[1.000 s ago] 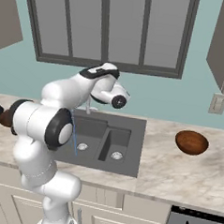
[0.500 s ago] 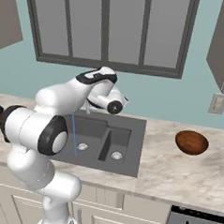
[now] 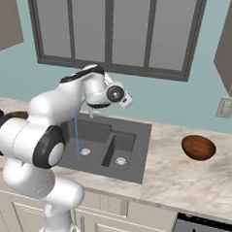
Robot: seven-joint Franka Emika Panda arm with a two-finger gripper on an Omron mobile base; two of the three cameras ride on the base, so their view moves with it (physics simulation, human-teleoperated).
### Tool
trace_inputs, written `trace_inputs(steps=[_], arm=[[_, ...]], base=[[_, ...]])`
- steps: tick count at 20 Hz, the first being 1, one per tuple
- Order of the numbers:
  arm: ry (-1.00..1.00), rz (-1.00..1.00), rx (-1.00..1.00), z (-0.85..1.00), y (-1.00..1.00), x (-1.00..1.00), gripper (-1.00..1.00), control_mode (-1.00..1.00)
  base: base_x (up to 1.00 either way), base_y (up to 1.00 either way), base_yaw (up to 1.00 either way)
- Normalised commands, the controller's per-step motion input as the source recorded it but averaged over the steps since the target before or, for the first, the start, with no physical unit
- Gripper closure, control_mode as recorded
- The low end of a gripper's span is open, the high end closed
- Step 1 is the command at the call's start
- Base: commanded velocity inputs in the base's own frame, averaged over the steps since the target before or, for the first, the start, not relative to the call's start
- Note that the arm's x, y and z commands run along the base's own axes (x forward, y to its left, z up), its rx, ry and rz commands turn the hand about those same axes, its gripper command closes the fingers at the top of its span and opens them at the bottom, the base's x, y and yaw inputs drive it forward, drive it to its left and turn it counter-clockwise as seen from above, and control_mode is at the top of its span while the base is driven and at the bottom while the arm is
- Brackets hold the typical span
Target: Rinse each bowl for a few seconds and place them down in the sink or on the counter.
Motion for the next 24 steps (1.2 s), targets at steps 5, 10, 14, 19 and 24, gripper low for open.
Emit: trace_inputs(steps=[5,10,14,19,24], arm=[[0.26,-0.03,0.0,0.64,-0.2,-0.24,-1.0,-1.0],[0.33,-0.07,0.0,0.47,-0.21,-0.11,-1.0,-1.0],[0.39,-0.07,0.0,0.35,-0.2,-0.05,-1.0,-1.0],[0.38,-0.02,-0.11,0.05,-0.2,-0.07,-1.0,-1.0],[0.17,0.02,-0.06,-0.06,-0.23,0.0,-1.0,-1.0]], base=[[0.0,0.0,0.0],[0.0,0.0,0.0],[0.0,0.0,0.0],[0.0,0.0,0.0],[0.0,0.0,0.0]])
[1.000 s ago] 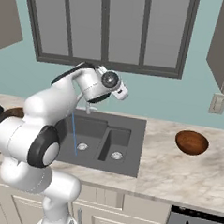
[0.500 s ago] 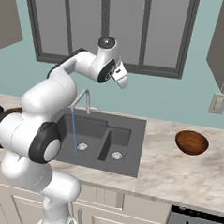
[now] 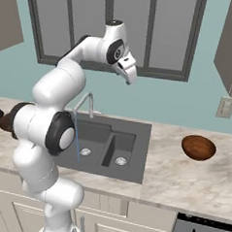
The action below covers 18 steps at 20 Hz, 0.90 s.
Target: Rinse each bowl for a few seconds and place them down in the sink or on the counter.
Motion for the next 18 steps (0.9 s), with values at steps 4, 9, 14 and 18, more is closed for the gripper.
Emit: trace_inputs(steps=[4,9,14,18], arm=[[0.06,0.07,0.0,-0.1,-0.37,-0.03,-1.0,-1.0],[0.0,0.09,-0.04,-0.17,-0.31,-0.09,-1.0,-1.0],[-0.03,0.15,-0.15,-0.27,-0.19,-0.15,-1.0,-1.0],[-0.06,0.2,-0.16,-0.28,-0.26,-0.28,-1.0,-1.0]], base=[[0.0,0.0,0.0],[0.0,0.0,0.0],[0.0,0.0,0.0],[0.0,0.0,0.0]])
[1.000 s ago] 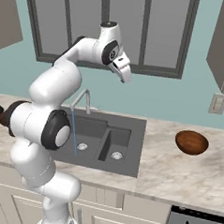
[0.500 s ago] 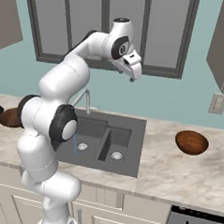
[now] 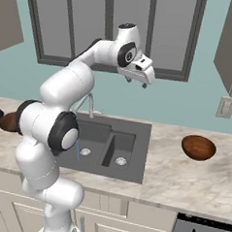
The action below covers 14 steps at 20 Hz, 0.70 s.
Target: Rinse each bowl for a few seconds and place them down in the sink or on the counter.
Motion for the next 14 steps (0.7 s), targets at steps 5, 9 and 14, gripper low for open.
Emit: trace_inputs(steps=[5,9,14], arm=[[-0.02,0.21,-0.13,-0.12,-0.29,-0.37,-1.0,-1.0],[-0.01,0.21,-0.11,-0.07,-0.27,-0.46,-1.0,-1.0],[0.0,0.18,-0.12,-0.12,-0.18,-0.4,-1.0,-1.0]], base=[[0.0,0.0,0.0],[0.0,0.0,0.0],[0.0,0.0,0.0]])
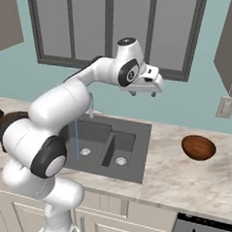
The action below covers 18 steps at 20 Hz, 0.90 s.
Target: Rinse each bowl for a few seconds and place them down in the sink or on the counter.
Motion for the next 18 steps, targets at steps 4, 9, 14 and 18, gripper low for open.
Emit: trace_inputs(steps=[4,9,14,18], arm=[[0.0,0.15,-0.11,-0.28,-0.16,-0.23,-1.0,-1.0],[0.05,0.11,-0.11,-0.28,-0.16,-0.14,-1.0,-1.0],[0.09,0.06,-0.07,-0.15,-0.23,-0.1,-1.0,-1.0],[0.13,0.0,0.0,0.0,-0.24,-0.01,-1.0,-1.0]], base=[[0.0,0.0,0.0],[0.0,0.0,0.0],[0.0,0.0,0.0],[0.0,0.0,0.0]])
